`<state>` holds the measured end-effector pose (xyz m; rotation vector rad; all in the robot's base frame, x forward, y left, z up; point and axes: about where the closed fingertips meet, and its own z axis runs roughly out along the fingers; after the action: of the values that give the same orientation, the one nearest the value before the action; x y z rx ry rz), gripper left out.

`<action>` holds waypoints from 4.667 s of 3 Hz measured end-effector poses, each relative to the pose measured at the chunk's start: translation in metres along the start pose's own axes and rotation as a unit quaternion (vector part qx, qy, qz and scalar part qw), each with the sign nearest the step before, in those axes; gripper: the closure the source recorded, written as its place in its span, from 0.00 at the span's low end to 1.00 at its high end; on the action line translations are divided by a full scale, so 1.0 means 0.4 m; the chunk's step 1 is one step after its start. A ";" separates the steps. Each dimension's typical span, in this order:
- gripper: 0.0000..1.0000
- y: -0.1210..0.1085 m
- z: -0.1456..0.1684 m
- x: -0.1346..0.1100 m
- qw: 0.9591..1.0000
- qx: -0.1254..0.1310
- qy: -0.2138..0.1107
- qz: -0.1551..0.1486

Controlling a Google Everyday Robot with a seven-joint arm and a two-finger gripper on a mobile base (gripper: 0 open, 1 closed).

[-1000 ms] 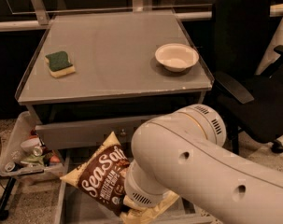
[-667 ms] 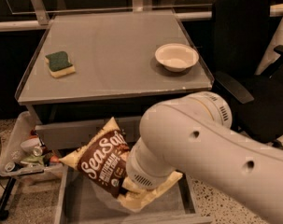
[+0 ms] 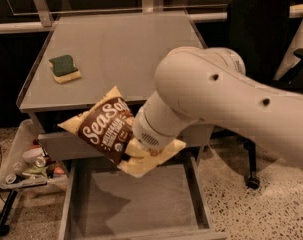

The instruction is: Pick brown chip bag from middle drawer and place on counter

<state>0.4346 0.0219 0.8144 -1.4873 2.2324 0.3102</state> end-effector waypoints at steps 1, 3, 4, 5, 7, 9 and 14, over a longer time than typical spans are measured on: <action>1.00 -0.091 -0.048 -0.082 1.000 0.015 -0.012 -0.008; 1.00 -0.139 -0.046 -0.112 0.999 0.021 -0.025 -0.007; 1.00 -0.225 -0.039 -0.158 0.999 0.019 -0.032 -0.007; 1.00 -0.305 -0.021 -0.207 0.999 0.010 -0.033 -0.004; 1.00 -0.427 -0.009 -0.297 0.999 0.001 -0.026 -0.021; 1.00 -0.542 0.036 -0.298 1.000 -0.005 -0.016 -0.004; 0.00 -0.546 0.039 -0.298 1.000 -0.005 -0.016 -0.003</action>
Offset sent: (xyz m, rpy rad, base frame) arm 0.0315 0.0012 0.0223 0.0012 -0.0226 -0.0004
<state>0.6772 0.0393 0.8689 -1.4837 2.2045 0.3416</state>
